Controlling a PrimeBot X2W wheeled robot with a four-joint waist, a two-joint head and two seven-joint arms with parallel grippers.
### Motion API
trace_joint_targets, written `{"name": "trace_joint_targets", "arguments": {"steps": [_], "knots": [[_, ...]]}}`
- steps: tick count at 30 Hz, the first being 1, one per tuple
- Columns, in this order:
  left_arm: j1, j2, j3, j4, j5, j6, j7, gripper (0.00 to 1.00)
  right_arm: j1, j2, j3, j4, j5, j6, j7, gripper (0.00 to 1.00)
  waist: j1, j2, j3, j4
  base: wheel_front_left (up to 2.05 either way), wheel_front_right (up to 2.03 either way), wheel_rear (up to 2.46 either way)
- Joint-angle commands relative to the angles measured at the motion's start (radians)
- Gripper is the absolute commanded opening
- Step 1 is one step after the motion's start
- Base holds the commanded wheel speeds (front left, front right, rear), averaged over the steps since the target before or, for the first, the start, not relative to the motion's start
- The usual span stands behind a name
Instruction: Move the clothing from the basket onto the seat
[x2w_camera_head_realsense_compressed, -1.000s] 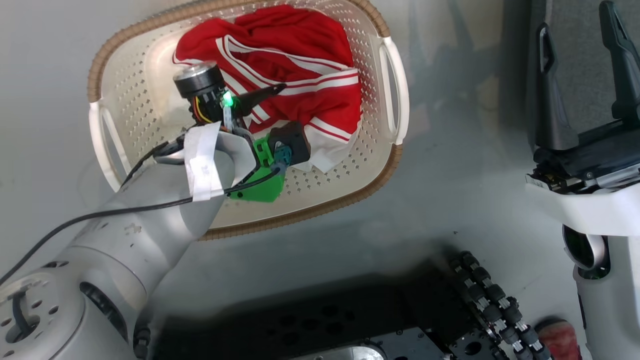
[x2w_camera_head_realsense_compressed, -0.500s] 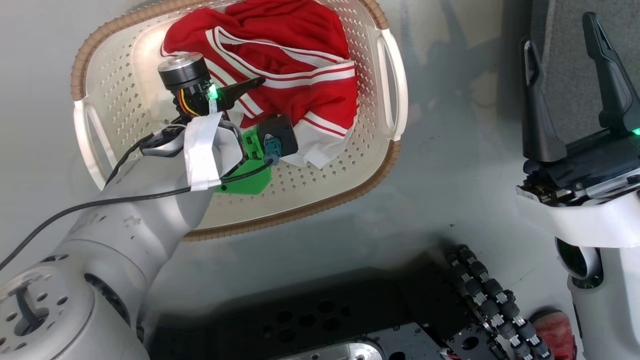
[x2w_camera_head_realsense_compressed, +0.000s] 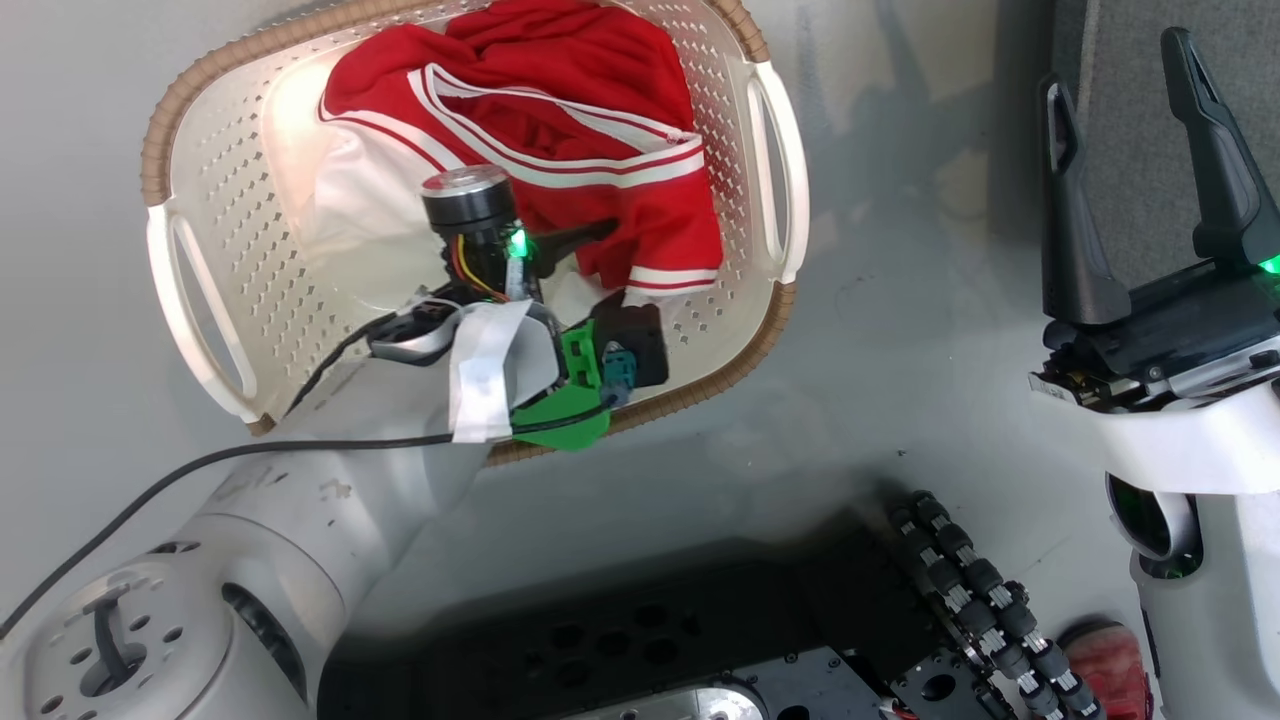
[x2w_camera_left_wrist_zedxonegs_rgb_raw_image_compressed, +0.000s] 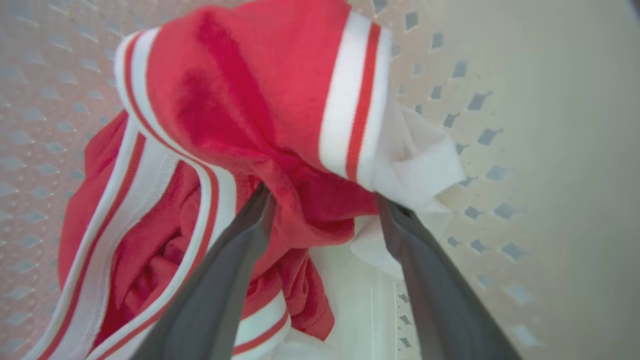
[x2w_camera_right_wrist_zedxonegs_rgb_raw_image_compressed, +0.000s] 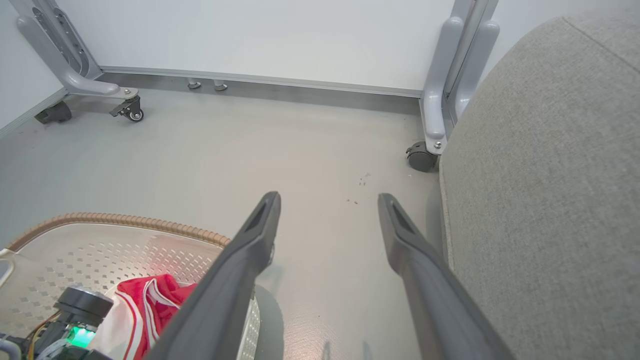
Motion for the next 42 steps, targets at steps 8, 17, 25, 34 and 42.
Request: {"name": "trace_joint_targets", "arguments": {"steps": [8, 17, 25, 34, 42], "knots": [[0.006, -0.009, 0.002, -0.085, -0.068, -0.002, 0.001, 1.00, -0.002, -0.007, 0.000, 0.007, 0.010, -0.001, 0.000, 1.00, 0.0000, 0.0000, -0.004, 0.006, 0.00, 0.00, 0.00], [-0.041, -0.010, 0.002, -0.042, -0.126, -0.002, 0.036, 1.00, 0.011, -0.014, 0.009, -0.002, 0.018, -0.001, 0.000, 1.00, 0.0000, 0.0000, -0.005, -0.001, 0.00, 0.00, 0.00], [-0.035, -0.010, 0.001, -0.028, -0.206, -0.002, 0.096, 1.00, 0.015, -0.021, 0.013, -0.008, 0.023, -0.001, 0.000, 1.00, 0.0000, 0.0000, -0.008, 0.001, 0.00, 0.00, 0.00], [-0.012, -0.010, 0.001, -0.041, -0.272, -0.002, 0.152, 1.00, 0.023, -0.031, 0.023, -0.008, 0.029, -0.001, 0.000, 1.00, 0.0000, 0.0000, -0.016, -0.015, 0.00, 0.00, 0.00], [-0.050, -0.010, 0.002, -0.010, -0.259, -0.002, 0.164, 0.00, 0.030, -0.030, 0.015, -0.015, 0.030, -0.001, 0.000, 1.00, 0.0000, 0.0000, -0.021, -0.016, 0.00, 0.00, 0.00]]}}
